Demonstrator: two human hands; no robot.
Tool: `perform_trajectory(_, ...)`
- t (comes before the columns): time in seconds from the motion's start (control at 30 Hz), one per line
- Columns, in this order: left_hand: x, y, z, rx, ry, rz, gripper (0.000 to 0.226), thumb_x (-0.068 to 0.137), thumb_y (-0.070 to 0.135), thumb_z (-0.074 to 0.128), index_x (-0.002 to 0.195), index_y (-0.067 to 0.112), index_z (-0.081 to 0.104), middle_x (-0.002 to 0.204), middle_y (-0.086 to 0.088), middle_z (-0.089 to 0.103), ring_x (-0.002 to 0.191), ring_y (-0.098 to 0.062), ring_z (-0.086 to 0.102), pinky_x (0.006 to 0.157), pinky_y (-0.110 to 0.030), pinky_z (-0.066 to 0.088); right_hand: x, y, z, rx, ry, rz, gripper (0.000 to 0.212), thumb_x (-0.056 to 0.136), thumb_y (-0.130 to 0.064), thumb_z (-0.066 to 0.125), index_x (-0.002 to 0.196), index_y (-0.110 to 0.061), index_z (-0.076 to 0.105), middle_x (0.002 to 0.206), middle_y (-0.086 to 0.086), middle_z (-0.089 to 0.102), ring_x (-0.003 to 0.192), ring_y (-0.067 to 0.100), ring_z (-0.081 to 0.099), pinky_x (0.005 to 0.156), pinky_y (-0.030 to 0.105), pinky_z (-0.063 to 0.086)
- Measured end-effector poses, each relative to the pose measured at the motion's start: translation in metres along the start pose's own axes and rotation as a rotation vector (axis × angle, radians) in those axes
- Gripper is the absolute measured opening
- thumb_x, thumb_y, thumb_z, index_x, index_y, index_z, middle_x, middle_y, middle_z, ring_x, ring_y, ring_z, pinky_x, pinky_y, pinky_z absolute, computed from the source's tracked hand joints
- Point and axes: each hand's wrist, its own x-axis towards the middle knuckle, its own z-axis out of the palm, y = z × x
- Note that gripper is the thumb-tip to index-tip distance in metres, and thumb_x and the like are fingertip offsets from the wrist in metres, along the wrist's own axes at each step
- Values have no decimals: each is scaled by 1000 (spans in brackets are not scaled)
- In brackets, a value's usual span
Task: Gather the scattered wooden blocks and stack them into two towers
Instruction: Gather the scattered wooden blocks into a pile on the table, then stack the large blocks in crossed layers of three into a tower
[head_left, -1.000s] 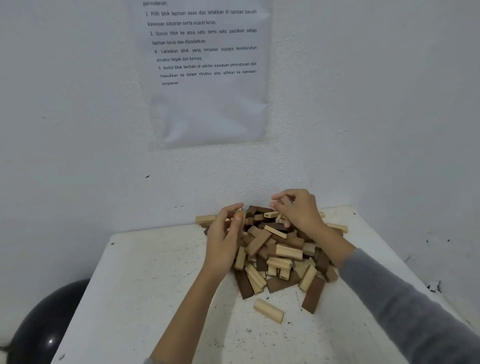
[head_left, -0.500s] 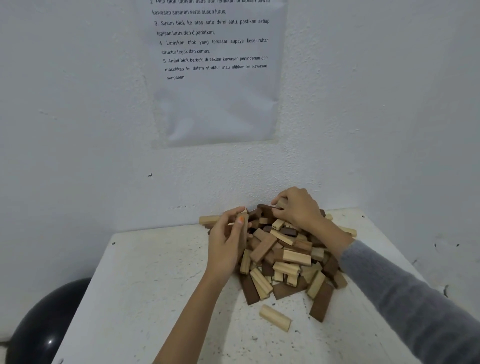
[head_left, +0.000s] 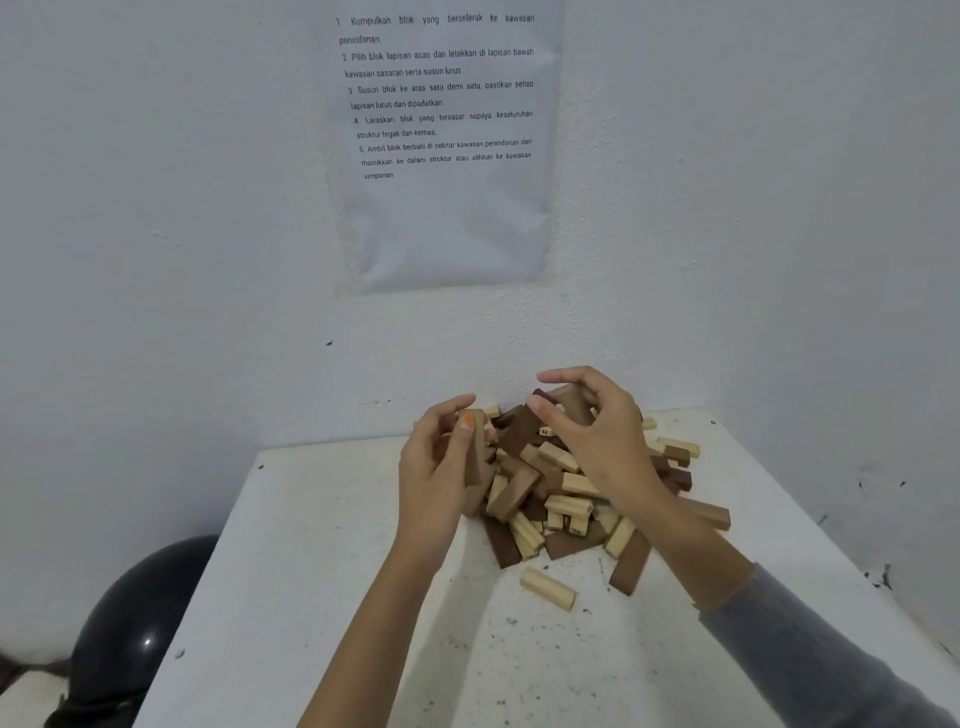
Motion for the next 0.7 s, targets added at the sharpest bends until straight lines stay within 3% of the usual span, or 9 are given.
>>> perform_trajectory(0.07,-18,5,-1,-5,-16,9,20,99,15,51,112,21,65,98,-3,72,92,-15,70,78,-25,56,-16,-5,2,78,0,38,14,83,-23,75,96,-22,69,90,-2,71,91,11,65,86,27,50)
perform_trajectory(0.13,-35,6,-3,20,-20,32,20,99,13,51,110,21,66,97,-2,71,92,-15,68,79,-22,54,-32,-5,5,130,-33,82,11,84,-24,74,94,-22,70,93,-5,72,94,13,66,88,30,51)
perform_trajectory(0.2,-50,5,-8,65,-14,45,21,99,13,51,111,20,67,99,2,71,93,-12,66,77,-17,51,-48,-2,8,141,-63,118,9,85,-26,73,93,-24,70,94,-3,72,91,15,66,80,27,52)
perform_trajectory(0.33,-78,-3,-22,108,7,-11,22,99,12,52,110,23,67,93,4,70,85,-2,63,70,-11,47,-84,0,15,151,-112,167,5,90,-19,66,92,-15,69,90,-5,71,75,-2,63,63,10,45)
perform_trajectory(0.5,-109,-18,-38,168,-49,-111,22,98,15,53,109,28,67,98,-2,70,93,-11,65,81,-23,51,-126,11,28,126,-173,250,9,93,-18,62,93,-11,67,83,-3,66,53,-8,55,49,8,40)
perform_trajectory(0.7,-144,-36,-50,240,-69,-170,19,98,19,54,109,27,66,98,4,67,89,-8,61,74,-15,47,-164,21,34,115,-182,307,7,92,-20,64,89,-14,67,69,-12,61,49,-4,53,45,9,38)
